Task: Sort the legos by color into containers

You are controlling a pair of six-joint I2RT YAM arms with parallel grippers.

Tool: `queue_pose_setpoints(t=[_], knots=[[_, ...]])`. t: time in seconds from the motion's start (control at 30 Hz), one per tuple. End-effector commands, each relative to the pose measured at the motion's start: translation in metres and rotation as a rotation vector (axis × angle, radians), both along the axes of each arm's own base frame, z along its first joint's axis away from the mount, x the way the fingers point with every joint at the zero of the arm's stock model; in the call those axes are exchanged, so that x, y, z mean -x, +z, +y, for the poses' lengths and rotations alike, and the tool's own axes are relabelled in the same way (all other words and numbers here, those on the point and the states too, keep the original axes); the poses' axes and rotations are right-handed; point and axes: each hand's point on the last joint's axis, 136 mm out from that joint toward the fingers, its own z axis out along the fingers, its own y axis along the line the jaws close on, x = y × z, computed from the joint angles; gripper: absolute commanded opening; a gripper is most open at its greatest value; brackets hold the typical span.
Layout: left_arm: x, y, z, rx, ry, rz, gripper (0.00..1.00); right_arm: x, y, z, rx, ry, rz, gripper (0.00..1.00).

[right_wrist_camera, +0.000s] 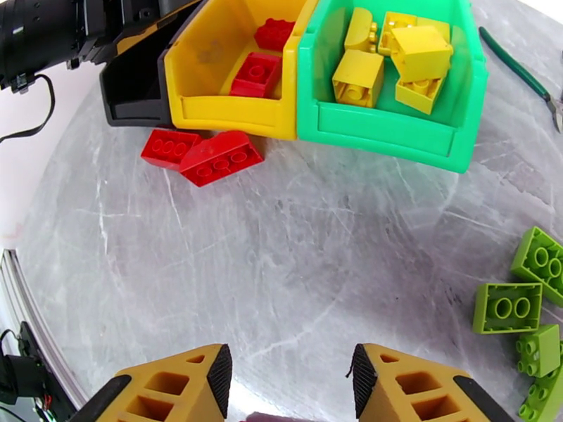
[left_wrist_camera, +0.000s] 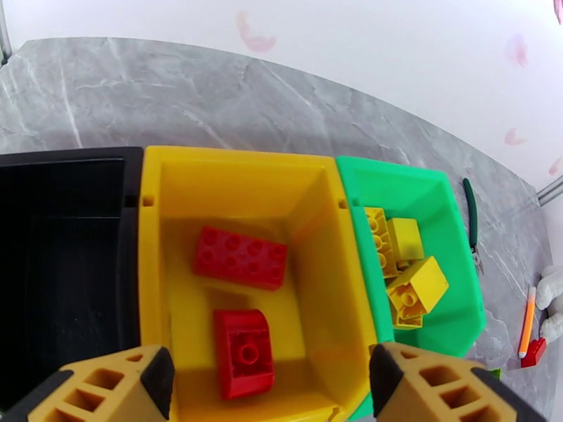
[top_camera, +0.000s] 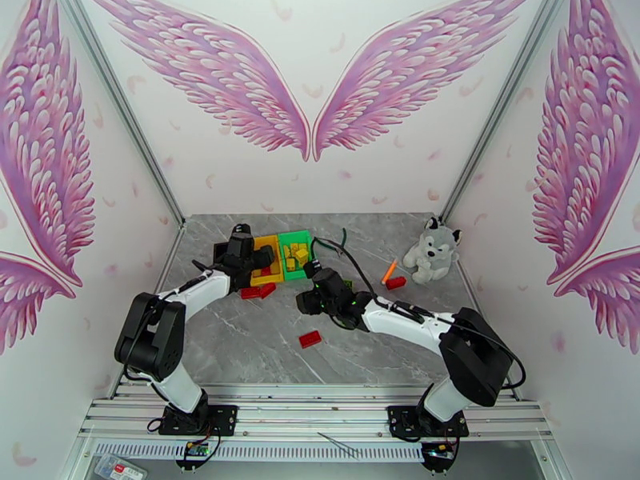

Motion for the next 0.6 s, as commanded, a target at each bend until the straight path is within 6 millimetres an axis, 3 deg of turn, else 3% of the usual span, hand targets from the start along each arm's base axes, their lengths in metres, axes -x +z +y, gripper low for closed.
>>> queue_pose_setpoints(t=[0.0, 0.3, 0.57], knots=[[0.017, 0.014, -0.002, -0.001, -0.028, -0.039, 0.81, 0.002, -0.012, -0.005, 0.034, -0.029, 0.024, 0.55], [0.068, 0.000, -0.018, -0.014, -0.126, -0.027, 0.85, -0.003, -0.021, -0.012, 0.064, -0.070, 0.031, 0.60], [0.129, -0.047, -0.070, 0.031, -0.370, 0.009, 0.86, 0.001, -0.026, -0.045, 0.092, -0.158, 0.037, 0.66]])
